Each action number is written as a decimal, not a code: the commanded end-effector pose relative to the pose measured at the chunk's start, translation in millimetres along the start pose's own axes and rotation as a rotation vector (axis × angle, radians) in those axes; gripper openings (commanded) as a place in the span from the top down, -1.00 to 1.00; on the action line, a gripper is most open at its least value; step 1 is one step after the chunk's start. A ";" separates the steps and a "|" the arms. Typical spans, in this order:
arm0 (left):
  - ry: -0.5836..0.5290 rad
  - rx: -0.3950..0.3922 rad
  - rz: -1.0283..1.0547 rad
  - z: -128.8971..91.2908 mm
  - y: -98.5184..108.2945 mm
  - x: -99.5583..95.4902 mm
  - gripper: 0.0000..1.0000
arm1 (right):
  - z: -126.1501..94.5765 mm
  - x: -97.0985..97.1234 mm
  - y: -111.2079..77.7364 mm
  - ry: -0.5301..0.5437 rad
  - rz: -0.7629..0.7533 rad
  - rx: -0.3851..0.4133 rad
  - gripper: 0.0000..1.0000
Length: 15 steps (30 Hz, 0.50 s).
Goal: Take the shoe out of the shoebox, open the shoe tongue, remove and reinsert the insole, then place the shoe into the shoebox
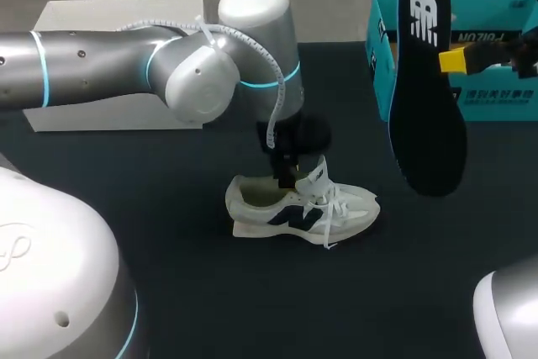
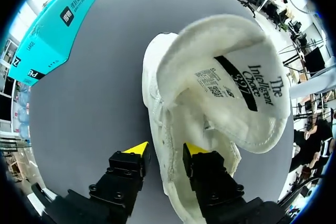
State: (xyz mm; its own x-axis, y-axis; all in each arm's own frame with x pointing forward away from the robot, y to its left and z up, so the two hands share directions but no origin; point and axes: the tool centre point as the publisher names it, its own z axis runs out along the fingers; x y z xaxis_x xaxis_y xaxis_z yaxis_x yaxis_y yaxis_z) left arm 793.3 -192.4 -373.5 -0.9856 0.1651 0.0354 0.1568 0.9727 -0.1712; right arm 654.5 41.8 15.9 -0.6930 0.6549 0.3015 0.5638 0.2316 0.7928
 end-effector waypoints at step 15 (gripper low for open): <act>0.000 -0.014 -0.005 4.0 2.6 5.5 1.00 | 2.0 -0.6 3.4 0.001 0.001 0.006 1.00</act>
State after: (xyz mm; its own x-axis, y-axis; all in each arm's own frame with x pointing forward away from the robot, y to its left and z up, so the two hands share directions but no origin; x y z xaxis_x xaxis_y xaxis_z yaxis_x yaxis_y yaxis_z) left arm 789.6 -190.2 -377.5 -0.9861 0.1617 0.0389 0.1535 0.9750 -0.1609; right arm 654.5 41.8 15.9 -0.6930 0.6549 0.3015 0.5638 0.2316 0.7928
